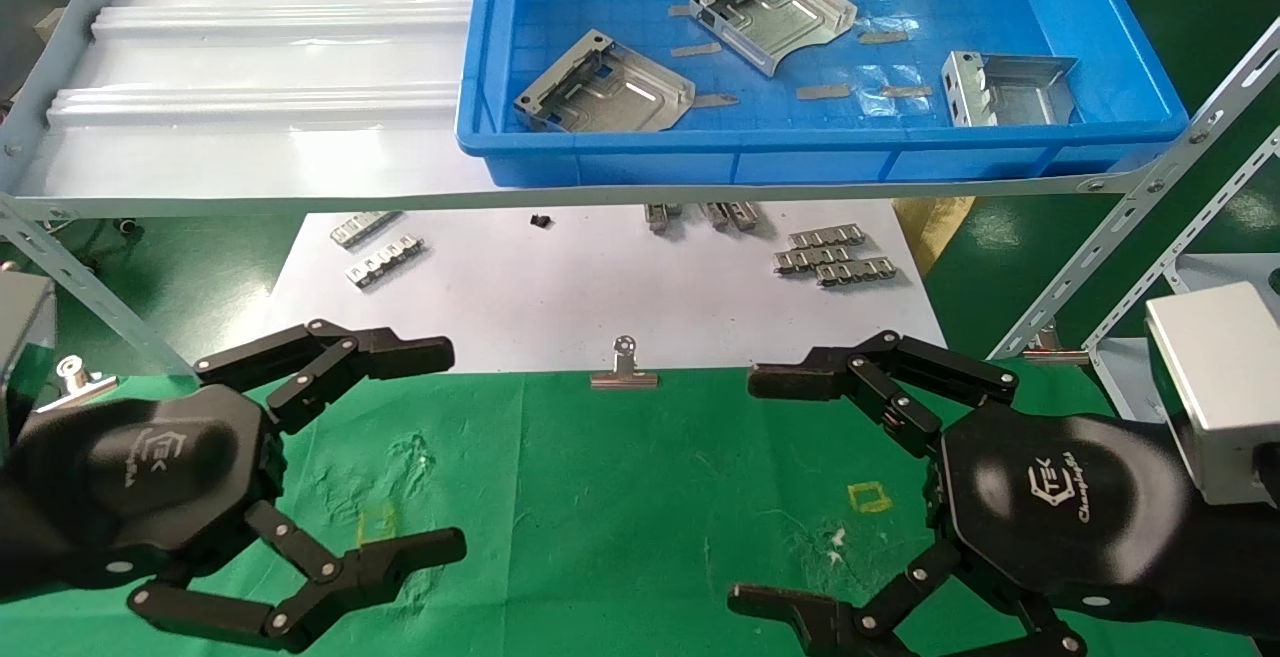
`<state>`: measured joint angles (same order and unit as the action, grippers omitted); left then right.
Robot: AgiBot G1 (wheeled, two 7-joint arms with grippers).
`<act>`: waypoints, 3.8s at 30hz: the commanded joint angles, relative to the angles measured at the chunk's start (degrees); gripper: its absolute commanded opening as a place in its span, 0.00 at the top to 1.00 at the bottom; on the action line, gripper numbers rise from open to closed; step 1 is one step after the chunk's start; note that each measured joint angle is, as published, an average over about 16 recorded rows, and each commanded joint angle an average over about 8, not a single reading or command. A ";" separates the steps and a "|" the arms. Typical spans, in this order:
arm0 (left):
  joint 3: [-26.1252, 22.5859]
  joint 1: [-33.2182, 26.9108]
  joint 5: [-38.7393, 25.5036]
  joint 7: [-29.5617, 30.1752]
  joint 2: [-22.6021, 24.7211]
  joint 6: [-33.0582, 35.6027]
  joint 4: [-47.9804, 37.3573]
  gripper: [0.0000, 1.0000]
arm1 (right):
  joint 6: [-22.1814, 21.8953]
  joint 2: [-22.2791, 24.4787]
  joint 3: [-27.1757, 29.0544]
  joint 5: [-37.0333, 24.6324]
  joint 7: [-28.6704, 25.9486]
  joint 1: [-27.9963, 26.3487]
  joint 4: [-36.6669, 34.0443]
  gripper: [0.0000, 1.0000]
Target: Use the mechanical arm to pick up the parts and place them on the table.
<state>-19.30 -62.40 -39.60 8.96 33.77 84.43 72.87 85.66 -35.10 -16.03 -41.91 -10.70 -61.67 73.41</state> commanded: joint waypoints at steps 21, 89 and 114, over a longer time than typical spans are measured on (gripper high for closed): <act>0.00 0.00 0.00 0.00 0.00 0.00 0.00 1.00 | 0.00 0.01 0.00 0.01 -0.01 0.01 0.02 0.00; -0.08 -0.03 0.04 -0.04 -0.02 -0.01 -0.03 0.00 | -40.86 -42.28 -20.16 -39.37 3.49 -49.98 -67.20 1.00; -0.10 -0.04 0.06 -0.06 -0.03 -0.02 -0.03 0.00 | -36.03 -40.95 -17.82 -33.50 11.66 -51.76 -66.14 1.00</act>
<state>-19.41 -62.44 -39.54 8.90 33.74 84.41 72.85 50.04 -75.95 -33.92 -75.56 0.74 -113.59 7.04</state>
